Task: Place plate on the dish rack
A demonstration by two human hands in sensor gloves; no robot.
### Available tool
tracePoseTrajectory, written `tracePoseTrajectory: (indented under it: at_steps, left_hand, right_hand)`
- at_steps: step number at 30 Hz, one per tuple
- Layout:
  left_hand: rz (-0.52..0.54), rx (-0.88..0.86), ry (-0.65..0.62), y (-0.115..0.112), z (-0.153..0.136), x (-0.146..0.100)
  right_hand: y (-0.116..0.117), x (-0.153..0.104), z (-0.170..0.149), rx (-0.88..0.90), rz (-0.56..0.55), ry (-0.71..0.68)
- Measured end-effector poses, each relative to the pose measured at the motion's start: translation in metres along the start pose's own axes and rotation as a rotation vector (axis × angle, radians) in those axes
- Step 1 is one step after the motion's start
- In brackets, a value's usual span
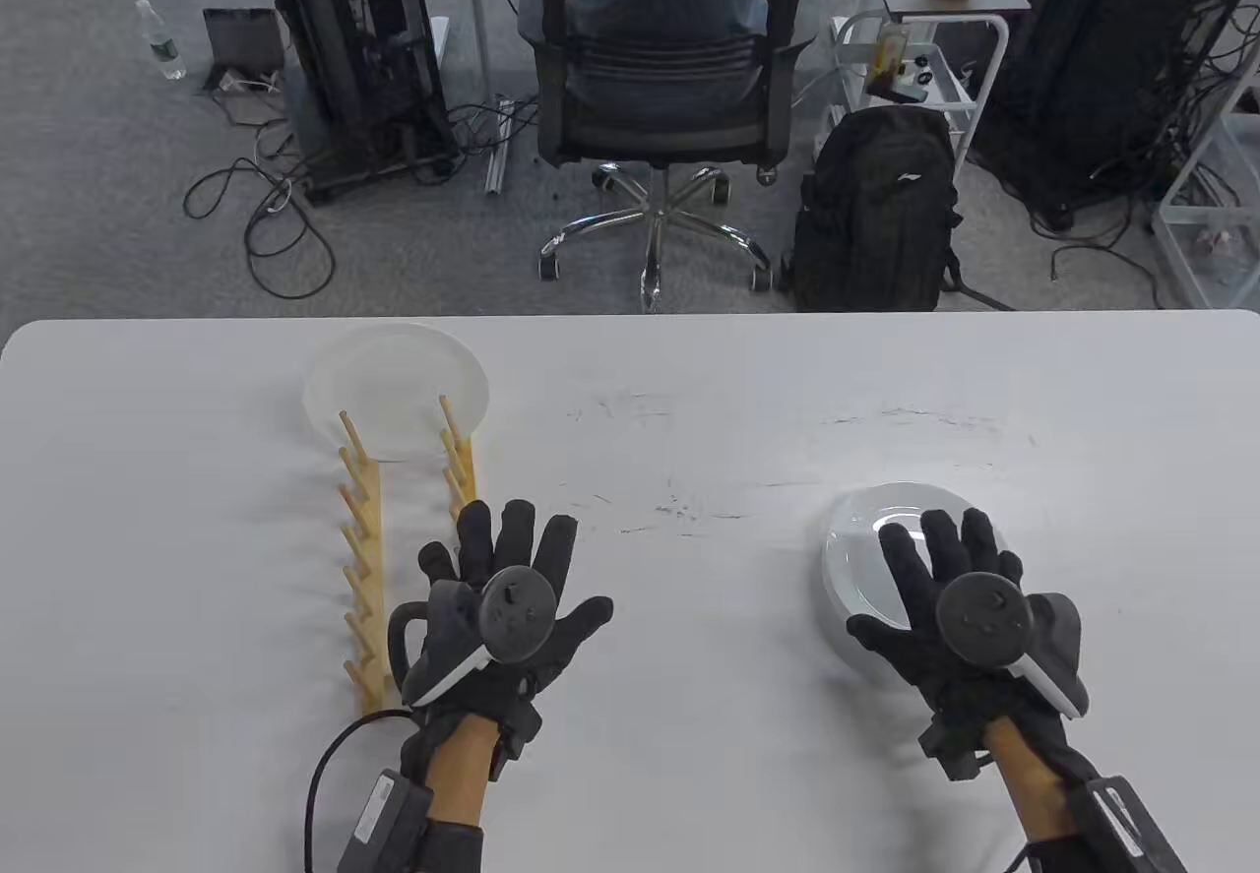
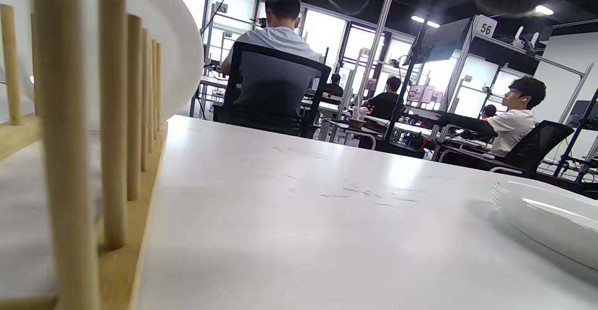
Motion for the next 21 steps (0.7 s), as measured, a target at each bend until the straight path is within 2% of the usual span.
tracePoseTrajectory:
  at_steps: [21]
  left_hand:
    - [-0.055, -0.003, 0.009, -0.0025, 0.0019, 0.0018]
  right_hand:
    - [0.0085, 0.004, -0.0071, 0.041, 0.131, 0.065]
Point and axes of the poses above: the tracker on the back of each hand, its own z axis roughly to the thumb side, its own x axis roughly from the wrist to the fingertips, y = z × x, the point moved 2 cm from there along x, roughly from the wrist to the fingertips, and after that the axes turned 7 degrees about -z, right-handed, at the moved point
